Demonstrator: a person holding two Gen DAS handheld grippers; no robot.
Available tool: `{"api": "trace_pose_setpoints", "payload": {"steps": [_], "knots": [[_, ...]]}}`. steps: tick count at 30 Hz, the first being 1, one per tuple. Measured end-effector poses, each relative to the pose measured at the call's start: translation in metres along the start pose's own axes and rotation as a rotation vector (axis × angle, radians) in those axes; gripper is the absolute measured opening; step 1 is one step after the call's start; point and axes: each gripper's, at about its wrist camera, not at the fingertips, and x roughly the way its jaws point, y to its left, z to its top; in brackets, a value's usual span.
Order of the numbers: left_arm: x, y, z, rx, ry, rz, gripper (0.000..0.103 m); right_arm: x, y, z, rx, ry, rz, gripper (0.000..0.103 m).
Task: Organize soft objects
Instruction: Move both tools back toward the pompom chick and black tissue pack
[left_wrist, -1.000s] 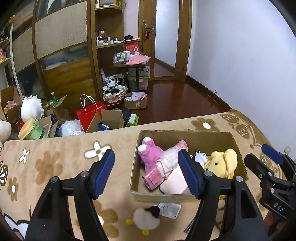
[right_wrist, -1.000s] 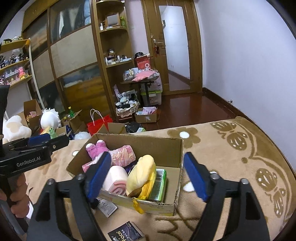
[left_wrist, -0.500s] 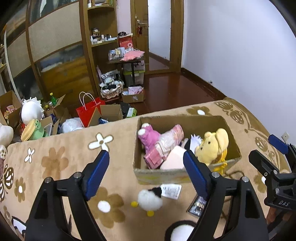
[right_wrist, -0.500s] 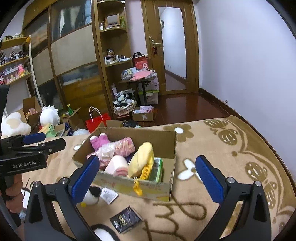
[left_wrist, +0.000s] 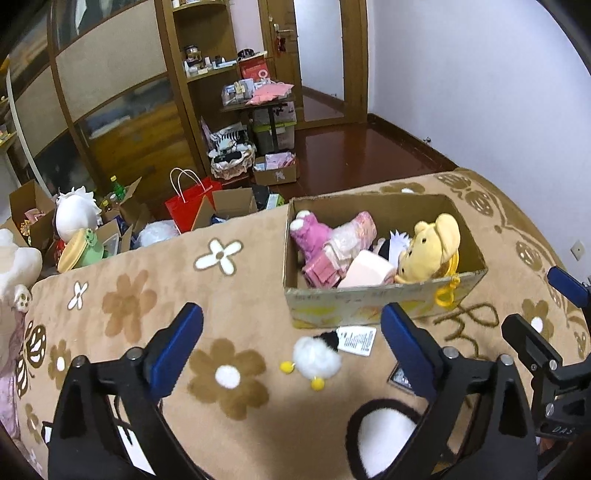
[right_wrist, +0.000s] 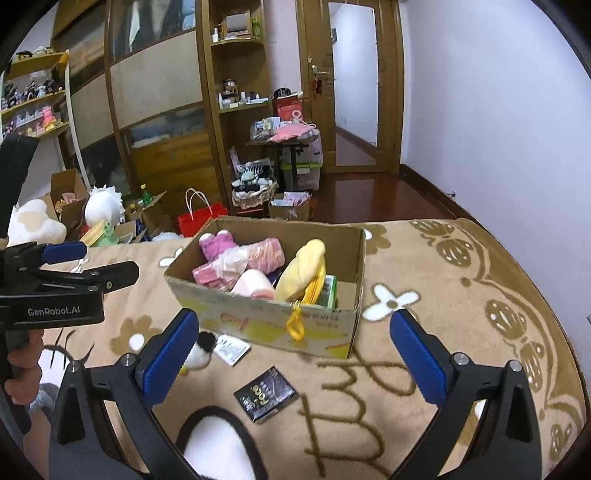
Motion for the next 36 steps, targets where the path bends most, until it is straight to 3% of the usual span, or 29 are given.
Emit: {"api": "trace_pose_setpoints", "payload": {"steps": [15, 36], "knots": [[0.023, 0.004, -0.017, 0.003, 0.11, 0.012, 0.097, 0.015, -0.004, -0.029, 0.065, 0.108, 0.029, 0.103], [0.082, -0.007, -0.028, 0.041, 0.272, 0.024, 0.097, 0.072, 0.004, -0.047, 0.064, 0.273, 0.034, 0.103]]}}
